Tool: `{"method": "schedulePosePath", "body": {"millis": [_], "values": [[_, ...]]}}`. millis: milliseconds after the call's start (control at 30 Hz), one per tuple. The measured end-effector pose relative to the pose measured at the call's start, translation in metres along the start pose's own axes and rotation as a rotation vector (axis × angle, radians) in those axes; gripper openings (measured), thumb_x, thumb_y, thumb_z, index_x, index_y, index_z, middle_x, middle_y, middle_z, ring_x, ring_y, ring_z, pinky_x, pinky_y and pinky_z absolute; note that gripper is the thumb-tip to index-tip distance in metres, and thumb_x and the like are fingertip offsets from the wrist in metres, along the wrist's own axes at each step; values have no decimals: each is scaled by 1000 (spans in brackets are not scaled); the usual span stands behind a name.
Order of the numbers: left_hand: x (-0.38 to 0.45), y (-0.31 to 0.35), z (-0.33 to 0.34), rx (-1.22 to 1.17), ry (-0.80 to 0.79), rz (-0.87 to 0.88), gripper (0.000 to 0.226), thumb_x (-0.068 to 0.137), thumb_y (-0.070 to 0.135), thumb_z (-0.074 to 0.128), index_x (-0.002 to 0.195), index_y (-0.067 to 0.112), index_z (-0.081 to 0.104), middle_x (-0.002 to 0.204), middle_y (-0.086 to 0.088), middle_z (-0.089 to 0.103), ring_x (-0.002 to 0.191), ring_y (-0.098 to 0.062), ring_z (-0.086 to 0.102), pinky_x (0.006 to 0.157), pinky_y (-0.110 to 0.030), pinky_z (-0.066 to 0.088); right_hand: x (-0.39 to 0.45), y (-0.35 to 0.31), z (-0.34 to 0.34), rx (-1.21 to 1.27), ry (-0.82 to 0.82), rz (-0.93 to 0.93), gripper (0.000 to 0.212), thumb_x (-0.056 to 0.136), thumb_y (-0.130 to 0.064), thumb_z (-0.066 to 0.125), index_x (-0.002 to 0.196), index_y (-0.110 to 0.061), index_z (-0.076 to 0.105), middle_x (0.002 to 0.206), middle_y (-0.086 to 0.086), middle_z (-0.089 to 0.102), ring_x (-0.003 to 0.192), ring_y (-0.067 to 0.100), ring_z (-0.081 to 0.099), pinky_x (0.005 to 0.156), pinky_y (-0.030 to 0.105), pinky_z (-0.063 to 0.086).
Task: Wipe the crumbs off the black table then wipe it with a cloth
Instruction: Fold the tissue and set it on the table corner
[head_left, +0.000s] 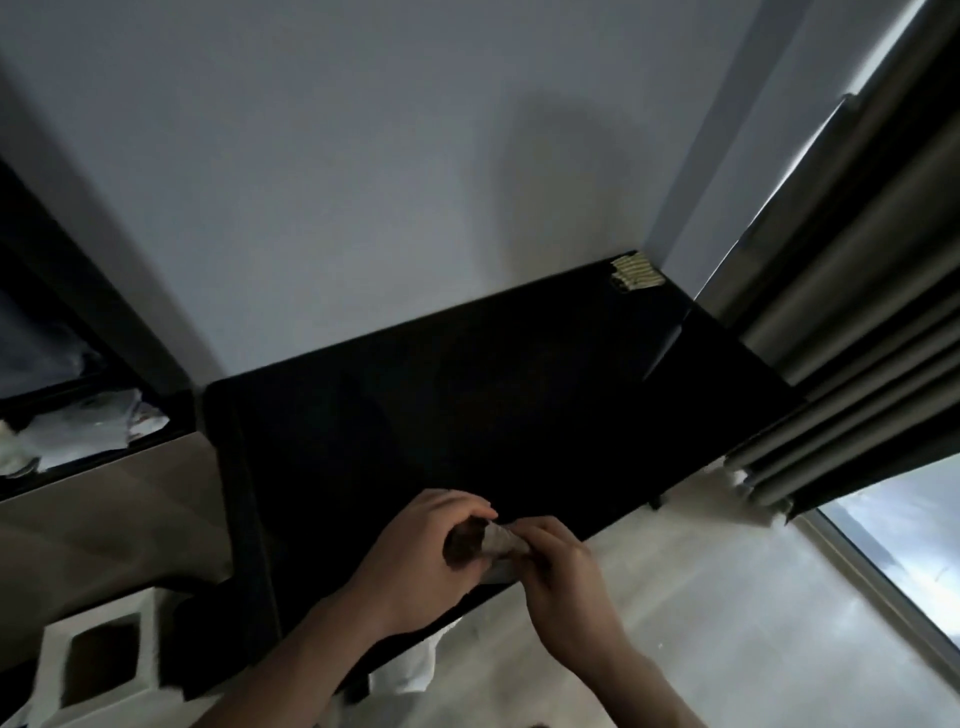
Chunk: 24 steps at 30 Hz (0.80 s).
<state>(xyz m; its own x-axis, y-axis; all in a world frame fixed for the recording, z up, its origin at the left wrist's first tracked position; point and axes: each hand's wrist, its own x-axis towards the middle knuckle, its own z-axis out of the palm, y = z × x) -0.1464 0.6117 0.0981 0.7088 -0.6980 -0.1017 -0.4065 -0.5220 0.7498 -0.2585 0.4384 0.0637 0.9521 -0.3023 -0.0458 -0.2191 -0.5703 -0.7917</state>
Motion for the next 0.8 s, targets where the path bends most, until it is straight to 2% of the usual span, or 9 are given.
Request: {"method": "schedulePosePath", "body": {"millis": [67, 133, 267, 367, 467, 600, 667, 800], "values": [[12, 28, 20, -4, 16, -17, 31, 88, 40, 74, 119, 40, 67, 117, 31, 60, 122, 9, 50, 105, -17, 46, 4, 16, -34, -26, -60, -14, 34, 99, -11, 62, 115, -38, 74, 106, -24, 56, 100, 1, 62, 80, 13, 51], [24, 50, 38, -11, 50, -24, 23, 89, 41, 74, 112, 40, 69, 108, 28, 64, 116, 7, 53, 99, -18, 48, 12, 29, -66, -73, -128, -36, 27, 101, -20, 62, 117, -40, 74, 100, -22, 52, 94, 1, 60, 73, 11, 48], [45, 78, 64, -23, 96, -60, 17, 92, 38, 72, 108, 37, 72, 100, 23, 66, 105, 2, 60, 91, -19, 52, 29, 47, -114, -95, -263, -99, 24, 102, -28, 61, 119, -40, 73, 102, -20, 56, 93, 4, 62, 77, 19, 54], [66, 91, 71, 2, 117, -81, 9, 94, 34, 69, 102, 37, 71, 94, 20, 66, 96, 1, 63, 82, -17, 53, 46, 59, -137, -98, -286, -126, 22, 99, -29, 65, 114, -41, 74, 101, -22, 60, 98, 1, 61, 80, 16, 51], [89, 97, 72, -30, 94, -89, 8, 97, 28, 66, 98, 34, 70, 90, 18, 71, 88, 1, 68, 73, -19, 56, 66, 70, -154, -47, -281, -70, 17, 92, -30, 72, 105, -42, 74, 101, -20, 65, 96, 1, 64, 83, 22, 55], [135, 103, 79, -77, 92, -88, 6, 98, 28, 65, 97, 32, 69, 90, 15, 73, 85, -2, 71, 74, -33, 61, 103, 94, -182, -52, -320, 5, 13, 86, -29, 77, 94, -38, 72, 90, -13, 72, 85, 5, 69, 77, 32, 59], [161, 102, 82, -102, 72, -93, 4, 98, 31, 64, 96, 31, 68, 88, 13, 73, 83, -3, 72, 74, -38, 62, 123, 105, -195, -48, -350, 42, 12, 86, -29, 78, 91, -37, 71, 88, -13, 73, 82, 5, 71, 77, 33, 60], [215, 106, 80, -169, 45, -131, 6, 98, 29, 65, 96, 33, 69, 92, 11, 74, 87, -2, 72, 80, -35, 63, 166, 122, -219, -86, -364, 69, 14, 89, -28, 76, 95, -38, 68, 93, -13, 74, 87, 1, 70, 82, 28, 60]]}}
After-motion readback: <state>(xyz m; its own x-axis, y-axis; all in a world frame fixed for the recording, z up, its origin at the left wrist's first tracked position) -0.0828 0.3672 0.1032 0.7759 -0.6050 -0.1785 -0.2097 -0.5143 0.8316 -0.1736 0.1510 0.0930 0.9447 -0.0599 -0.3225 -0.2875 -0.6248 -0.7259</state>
